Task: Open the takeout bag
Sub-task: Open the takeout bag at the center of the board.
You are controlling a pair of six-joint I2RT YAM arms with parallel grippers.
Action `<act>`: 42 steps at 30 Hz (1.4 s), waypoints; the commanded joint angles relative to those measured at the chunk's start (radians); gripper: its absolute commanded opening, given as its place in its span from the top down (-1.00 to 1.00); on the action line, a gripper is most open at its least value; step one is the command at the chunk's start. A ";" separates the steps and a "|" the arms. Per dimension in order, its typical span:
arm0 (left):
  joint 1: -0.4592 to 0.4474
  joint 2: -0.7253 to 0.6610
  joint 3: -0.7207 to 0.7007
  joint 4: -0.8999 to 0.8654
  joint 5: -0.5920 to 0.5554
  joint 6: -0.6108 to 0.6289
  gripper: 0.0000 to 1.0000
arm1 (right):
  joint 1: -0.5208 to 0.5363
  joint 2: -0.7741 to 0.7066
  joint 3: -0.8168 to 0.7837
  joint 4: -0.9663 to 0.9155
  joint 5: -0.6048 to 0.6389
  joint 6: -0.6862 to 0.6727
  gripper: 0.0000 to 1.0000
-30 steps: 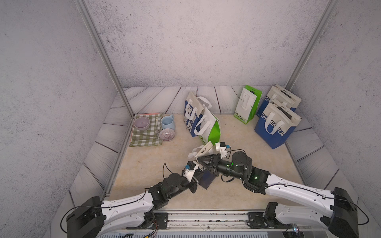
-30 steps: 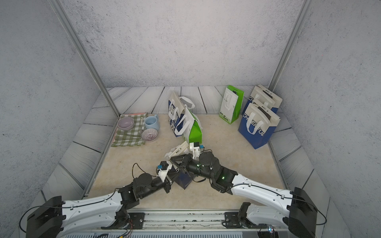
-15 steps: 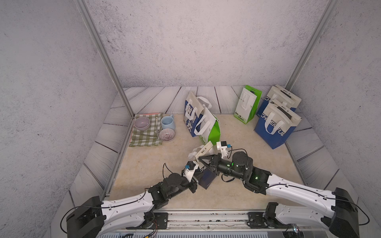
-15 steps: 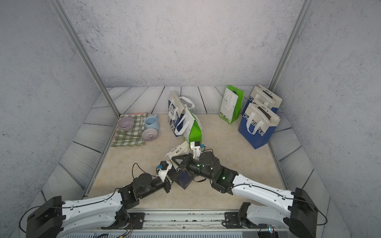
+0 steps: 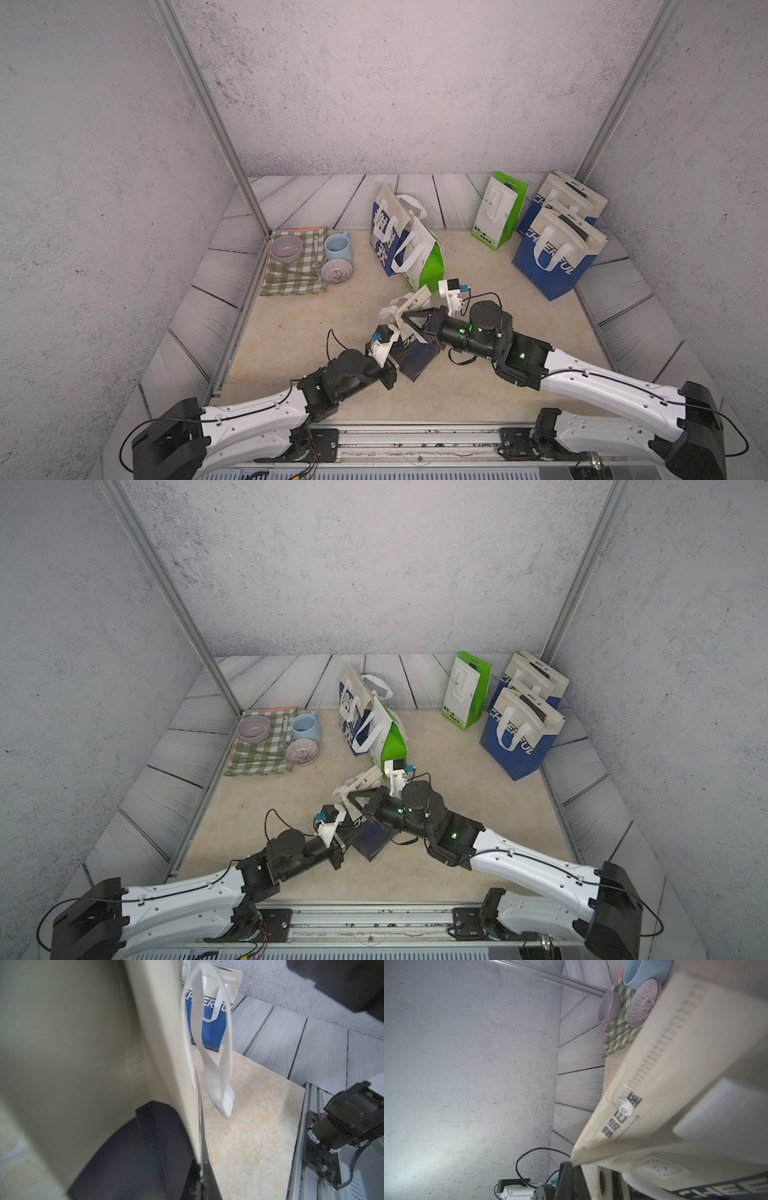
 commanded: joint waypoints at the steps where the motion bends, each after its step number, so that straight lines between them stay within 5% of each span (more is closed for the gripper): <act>1: 0.001 -0.020 0.012 0.013 -0.003 0.008 1.00 | 0.000 -0.019 0.056 0.009 0.021 -0.078 1.00; 9: 0.001 -0.026 0.006 0.008 -0.002 0.004 1.00 | -0.003 -0.014 0.172 -0.172 0.044 -0.320 1.00; 24: 0.000 -0.025 0.008 0.010 0.007 0.003 1.00 | -0.004 0.016 0.121 -0.129 0.041 -0.302 1.00; 42: 0.002 -0.026 0.007 0.004 0.008 -0.005 1.00 | -0.020 0.056 0.081 -0.103 0.055 -0.239 0.36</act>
